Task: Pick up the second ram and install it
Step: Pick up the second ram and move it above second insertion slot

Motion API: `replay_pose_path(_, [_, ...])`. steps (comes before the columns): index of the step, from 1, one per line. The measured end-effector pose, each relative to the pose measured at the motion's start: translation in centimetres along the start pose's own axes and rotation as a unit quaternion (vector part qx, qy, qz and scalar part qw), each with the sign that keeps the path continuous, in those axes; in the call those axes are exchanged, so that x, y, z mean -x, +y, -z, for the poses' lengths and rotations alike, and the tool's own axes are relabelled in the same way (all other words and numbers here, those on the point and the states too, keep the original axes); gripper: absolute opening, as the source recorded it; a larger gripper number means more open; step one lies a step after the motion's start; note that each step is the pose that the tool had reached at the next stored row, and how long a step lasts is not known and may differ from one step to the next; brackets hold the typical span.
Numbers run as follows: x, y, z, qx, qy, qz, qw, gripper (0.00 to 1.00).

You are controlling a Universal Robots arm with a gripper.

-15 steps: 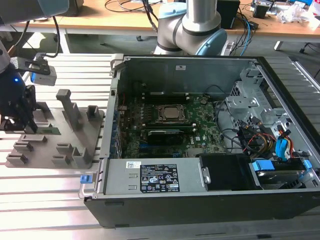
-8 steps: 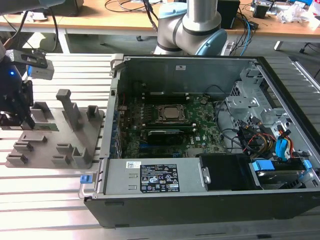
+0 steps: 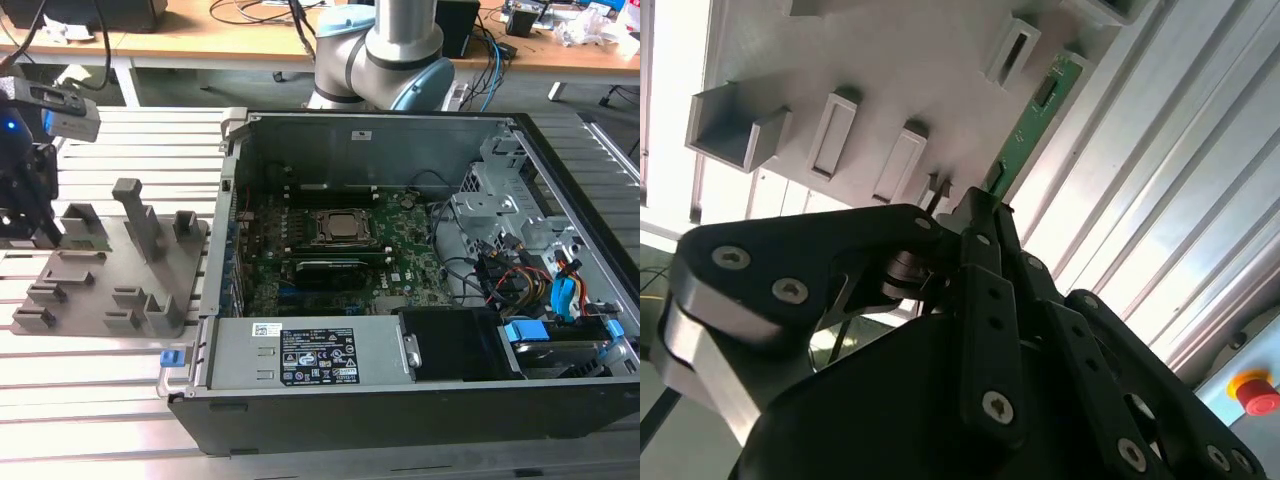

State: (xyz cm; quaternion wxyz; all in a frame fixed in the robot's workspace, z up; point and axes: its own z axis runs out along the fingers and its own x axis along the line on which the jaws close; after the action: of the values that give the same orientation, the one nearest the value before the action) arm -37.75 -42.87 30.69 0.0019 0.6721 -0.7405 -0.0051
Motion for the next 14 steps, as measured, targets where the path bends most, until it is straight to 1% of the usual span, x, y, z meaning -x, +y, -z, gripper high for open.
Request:
replay_pose_path(3, [0.01,0.01,0.51,0.0001,0.0002,0.000,1.0000,0.14])
replay_pose_path(6, [0.01,0.01,1.24,0.0000,0.0003,0.000,1.0000,0.14])
replay_pose_path(8, [0.02,0.02,1.87,0.0000,0.0005,0.000,1.0000,0.14])
replay_pose_path(10, [0.02,0.02,2.12,0.0000,0.0005,0.000,1.0000,0.14])
replay_pose_path(14, [0.03,0.03,3.30,-0.0001,0.0006,0.000,1.0000,0.14])
